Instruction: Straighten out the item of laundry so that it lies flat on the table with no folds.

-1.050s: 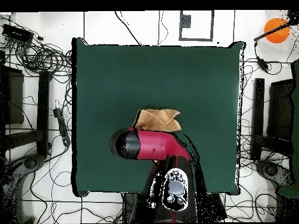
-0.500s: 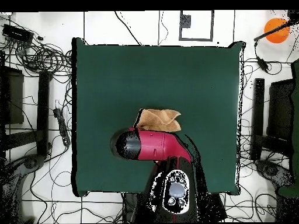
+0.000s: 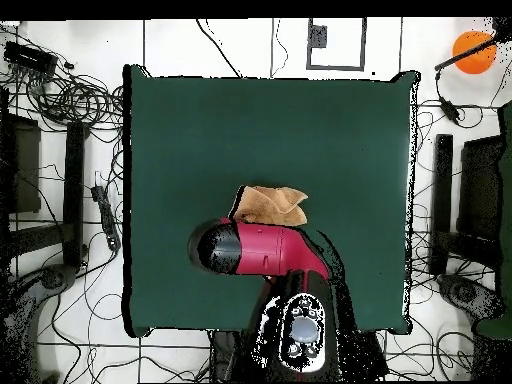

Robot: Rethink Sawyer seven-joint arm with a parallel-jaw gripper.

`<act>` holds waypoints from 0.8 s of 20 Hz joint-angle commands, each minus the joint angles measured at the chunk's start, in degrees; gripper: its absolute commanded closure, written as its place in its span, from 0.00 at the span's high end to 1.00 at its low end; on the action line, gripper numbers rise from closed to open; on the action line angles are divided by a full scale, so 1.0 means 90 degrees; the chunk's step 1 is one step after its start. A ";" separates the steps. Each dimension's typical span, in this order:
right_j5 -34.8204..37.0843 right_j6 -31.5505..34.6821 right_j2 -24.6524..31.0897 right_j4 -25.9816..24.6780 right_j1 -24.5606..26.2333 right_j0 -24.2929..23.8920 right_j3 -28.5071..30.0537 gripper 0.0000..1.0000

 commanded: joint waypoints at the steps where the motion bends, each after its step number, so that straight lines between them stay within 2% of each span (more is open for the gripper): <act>1: 0.0713 0.1116 0.0244 0.0285 -0.0040 0.0120 -0.0025 0.00; 16: 0.0568 0.1287 0.0207 0.0324 -0.0119 0.0189 0.0184 0.00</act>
